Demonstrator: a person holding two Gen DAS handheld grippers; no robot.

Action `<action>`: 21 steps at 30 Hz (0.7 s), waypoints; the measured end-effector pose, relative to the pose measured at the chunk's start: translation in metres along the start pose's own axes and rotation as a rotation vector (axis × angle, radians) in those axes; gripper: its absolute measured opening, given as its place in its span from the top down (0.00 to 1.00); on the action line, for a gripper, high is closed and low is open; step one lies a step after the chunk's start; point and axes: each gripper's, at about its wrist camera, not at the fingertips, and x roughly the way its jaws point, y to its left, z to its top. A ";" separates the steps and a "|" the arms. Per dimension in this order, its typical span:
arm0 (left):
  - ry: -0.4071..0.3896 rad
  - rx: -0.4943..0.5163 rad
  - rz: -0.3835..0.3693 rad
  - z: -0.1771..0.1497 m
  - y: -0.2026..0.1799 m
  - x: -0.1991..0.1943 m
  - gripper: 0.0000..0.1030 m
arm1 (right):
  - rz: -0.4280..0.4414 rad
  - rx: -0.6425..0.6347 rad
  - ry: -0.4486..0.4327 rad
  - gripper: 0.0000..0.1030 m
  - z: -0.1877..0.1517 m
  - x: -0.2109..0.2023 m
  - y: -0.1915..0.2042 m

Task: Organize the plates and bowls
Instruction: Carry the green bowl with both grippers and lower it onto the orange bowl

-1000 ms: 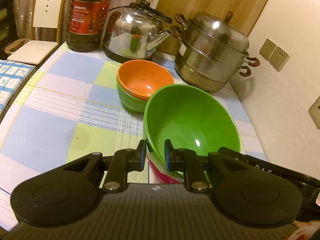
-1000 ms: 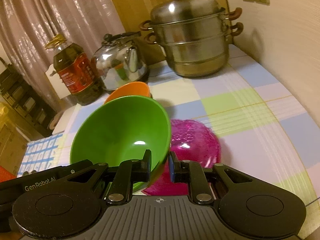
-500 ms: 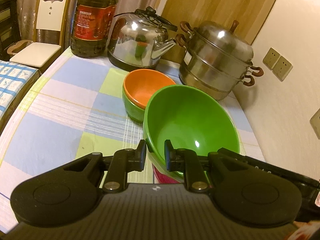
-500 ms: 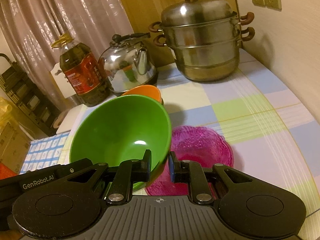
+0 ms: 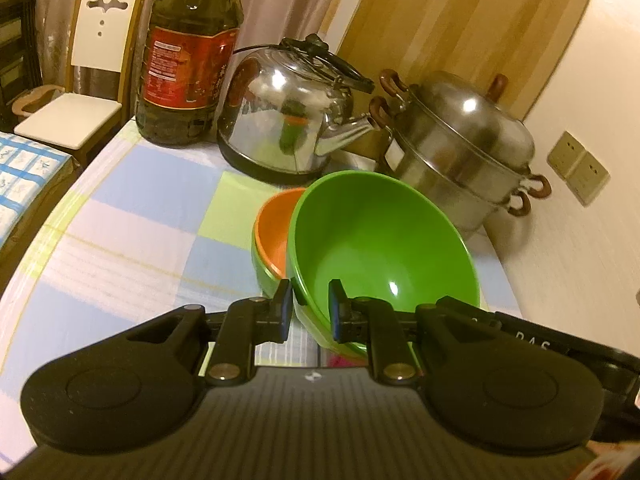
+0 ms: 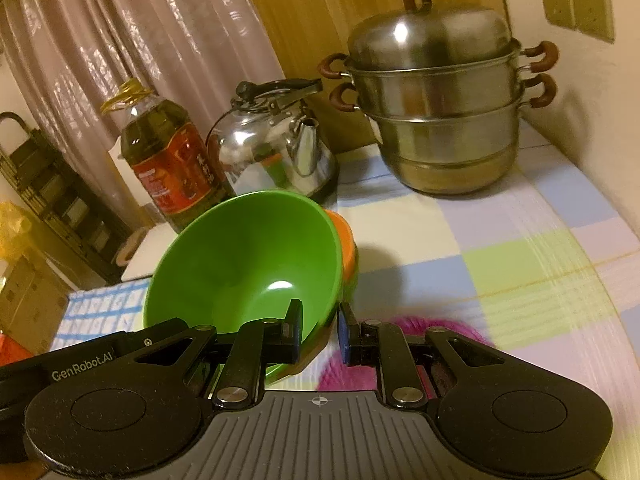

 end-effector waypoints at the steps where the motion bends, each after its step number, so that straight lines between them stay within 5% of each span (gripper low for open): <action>1: 0.001 -0.006 -0.005 0.004 0.002 0.007 0.84 | -0.001 -0.004 -0.004 0.83 0.005 0.006 0.001; 11: 0.001 -0.012 0.011 0.031 0.017 0.068 0.84 | -0.003 -0.046 -0.005 0.83 0.038 0.070 -0.001; 21: 0.022 0.009 0.022 0.029 0.027 0.106 0.84 | -0.024 -0.105 0.017 0.83 0.034 0.112 -0.005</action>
